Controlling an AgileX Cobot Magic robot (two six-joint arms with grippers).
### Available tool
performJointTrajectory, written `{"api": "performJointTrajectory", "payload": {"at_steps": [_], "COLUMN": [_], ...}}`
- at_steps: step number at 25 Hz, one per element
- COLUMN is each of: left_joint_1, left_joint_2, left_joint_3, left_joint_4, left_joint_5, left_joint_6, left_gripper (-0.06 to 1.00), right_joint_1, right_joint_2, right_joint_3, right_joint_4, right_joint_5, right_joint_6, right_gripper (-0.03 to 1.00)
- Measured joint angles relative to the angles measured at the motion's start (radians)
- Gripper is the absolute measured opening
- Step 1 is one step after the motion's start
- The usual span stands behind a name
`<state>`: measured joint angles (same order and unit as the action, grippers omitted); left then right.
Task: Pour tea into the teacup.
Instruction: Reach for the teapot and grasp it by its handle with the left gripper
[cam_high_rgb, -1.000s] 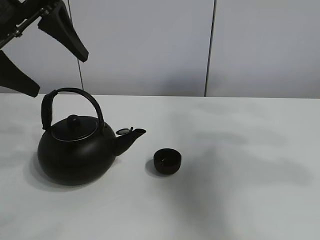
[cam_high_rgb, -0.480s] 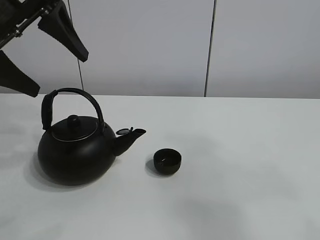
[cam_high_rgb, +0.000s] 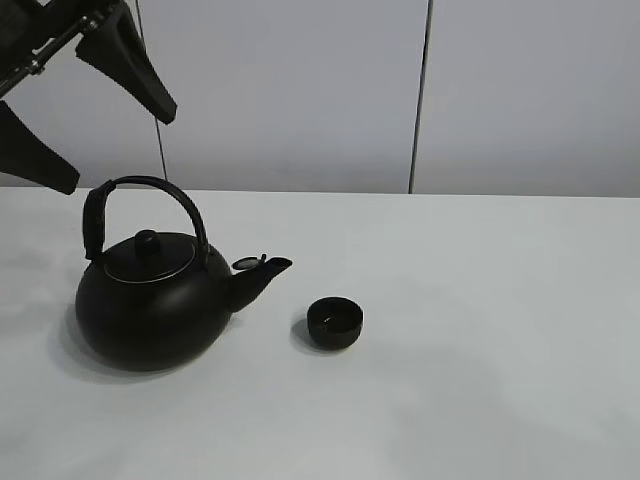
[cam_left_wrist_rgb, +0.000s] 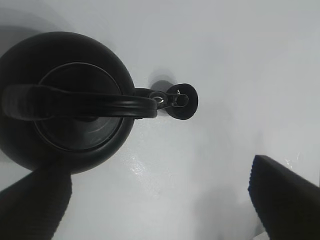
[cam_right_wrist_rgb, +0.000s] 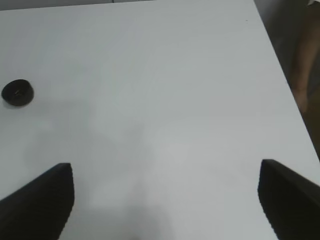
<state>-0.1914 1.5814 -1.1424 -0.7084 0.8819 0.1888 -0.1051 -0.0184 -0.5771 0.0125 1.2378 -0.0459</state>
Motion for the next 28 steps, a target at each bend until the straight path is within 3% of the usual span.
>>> {"api": "performJointTrajectory", "payload": {"at_steps": [5, 8, 28], "left_joint_1": [0.000, 0.000, 0.000], "left_joint_2": [0.000, 0.000, 0.000], "left_joint_3": [0.000, 0.000, 0.000], "left_joint_4": [0.000, 0.000, 0.000], "left_joint_5": [0.000, 0.000, 0.000], "left_joint_6": [0.000, 0.000, 0.000], "left_gripper": [0.69, 0.69, 0.69], "right_joint_1": [0.147, 0.192, 0.202], "right_joint_2": [0.000, 0.000, 0.000], "right_joint_3": [0.001, 0.042, 0.069], "right_joint_4": [0.000, -0.004, -0.023], "right_joint_5": [-0.034, -0.034, -0.056], "right_joint_6": [0.035, 0.075, 0.098], "right_gripper": [0.69, 0.69, 0.69]}}
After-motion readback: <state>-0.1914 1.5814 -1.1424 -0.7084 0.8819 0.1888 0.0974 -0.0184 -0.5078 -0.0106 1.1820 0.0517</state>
